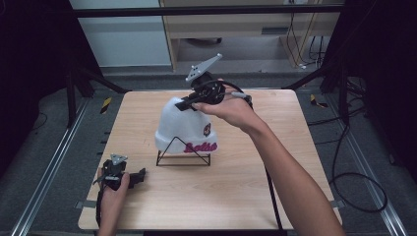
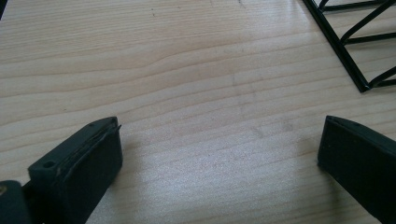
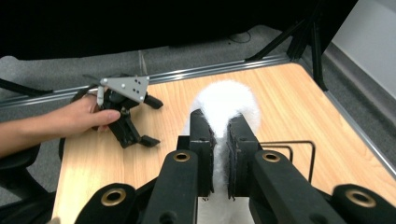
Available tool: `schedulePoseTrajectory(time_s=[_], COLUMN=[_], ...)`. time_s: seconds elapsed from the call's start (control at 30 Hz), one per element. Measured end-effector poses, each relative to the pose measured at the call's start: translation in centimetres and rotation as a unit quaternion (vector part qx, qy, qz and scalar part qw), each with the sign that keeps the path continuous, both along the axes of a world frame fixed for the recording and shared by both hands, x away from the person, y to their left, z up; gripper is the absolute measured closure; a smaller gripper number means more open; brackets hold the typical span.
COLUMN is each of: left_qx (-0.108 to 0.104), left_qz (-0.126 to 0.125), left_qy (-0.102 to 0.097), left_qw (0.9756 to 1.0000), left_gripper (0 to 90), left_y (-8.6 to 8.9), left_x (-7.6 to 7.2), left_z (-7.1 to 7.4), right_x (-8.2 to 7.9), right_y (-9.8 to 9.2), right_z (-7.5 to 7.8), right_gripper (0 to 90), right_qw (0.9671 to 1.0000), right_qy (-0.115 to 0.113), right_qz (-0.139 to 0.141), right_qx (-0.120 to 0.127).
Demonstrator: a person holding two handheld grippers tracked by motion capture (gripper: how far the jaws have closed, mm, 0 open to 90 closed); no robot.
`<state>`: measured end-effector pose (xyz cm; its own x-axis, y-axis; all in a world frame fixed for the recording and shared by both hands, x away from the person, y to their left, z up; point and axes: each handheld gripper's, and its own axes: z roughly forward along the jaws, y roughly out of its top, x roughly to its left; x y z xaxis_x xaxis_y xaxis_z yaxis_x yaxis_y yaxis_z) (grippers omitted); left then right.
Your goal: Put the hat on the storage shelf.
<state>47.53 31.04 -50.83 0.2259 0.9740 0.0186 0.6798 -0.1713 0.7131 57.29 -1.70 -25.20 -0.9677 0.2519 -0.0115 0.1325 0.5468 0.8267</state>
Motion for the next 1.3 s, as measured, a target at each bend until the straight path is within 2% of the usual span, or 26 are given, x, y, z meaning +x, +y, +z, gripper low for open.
schedulePoseTrajectory(time_s=[0.47,0.6,0.83,1.1,1.3], left_qx=[0.0,0.0,0.0,0.0,0.0], left_qz=[0.0,0.0,0.0,0.0,0.0], left_qy=[0.0,0.0,0.0,0.0,0.0], left_qw=[1.0,1.0,1.0,1.0,1.0], left_gripper=[0.0,0.0,0.0,0.0,0.0], left_y=[0.0,0.0,0.0,0.0,0.0], left_x=[0.0,0.0,0.0,0.0,0.0], left_z=[0.0,0.0,0.0,0.0,0.0], right_x=[-0.2,-0.2,-0.1,-0.4,-0.6], right_y=[0.5,0.7,0.7,0.8,1.0], right_z=[-2.2,-3.0,-3.5,-4.4,-4.7], right_gripper=[83.3,83.1,83.0,81.7,78.2], right_qw=[0.9998,0.9994,0.9993,0.9985,0.9979], right_qy=[0.012,0.016,0.018,0.021,0.014], right_qz=[-0.001,-0.008,-0.007,-0.016,-0.022], right_qx=[-0.016,-0.03,-0.031,-0.047,-0.059])
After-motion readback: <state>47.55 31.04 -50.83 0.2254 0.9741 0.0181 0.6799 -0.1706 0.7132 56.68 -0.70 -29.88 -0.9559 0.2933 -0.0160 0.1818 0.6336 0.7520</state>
